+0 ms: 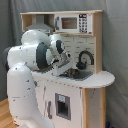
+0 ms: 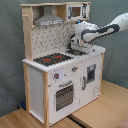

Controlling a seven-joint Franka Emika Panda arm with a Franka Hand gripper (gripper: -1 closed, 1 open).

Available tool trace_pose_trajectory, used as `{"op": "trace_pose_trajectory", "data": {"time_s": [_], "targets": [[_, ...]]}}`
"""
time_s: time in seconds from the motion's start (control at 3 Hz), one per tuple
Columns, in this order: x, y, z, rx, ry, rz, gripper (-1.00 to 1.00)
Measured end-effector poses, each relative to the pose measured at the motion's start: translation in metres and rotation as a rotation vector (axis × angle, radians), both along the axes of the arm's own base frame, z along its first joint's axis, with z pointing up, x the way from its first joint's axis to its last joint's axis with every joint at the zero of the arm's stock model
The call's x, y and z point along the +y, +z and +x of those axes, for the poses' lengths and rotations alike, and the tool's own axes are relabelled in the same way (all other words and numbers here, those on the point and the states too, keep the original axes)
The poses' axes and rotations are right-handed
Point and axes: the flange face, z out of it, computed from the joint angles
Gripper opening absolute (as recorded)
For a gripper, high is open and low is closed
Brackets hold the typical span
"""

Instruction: Play with the kitchen

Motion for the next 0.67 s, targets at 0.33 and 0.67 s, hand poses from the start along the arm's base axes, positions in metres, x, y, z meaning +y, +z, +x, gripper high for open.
{"op": "trace_pose_trajectory", "data": {"time_s": [0.33, 0.67], "targets": [[0.000, 0.000, 0.000, -0.001, 0.001, 0.002, 1.00], [0.001, 0.031, 0.015, -0.062, 0.022, 0.039, 1.00]]}}
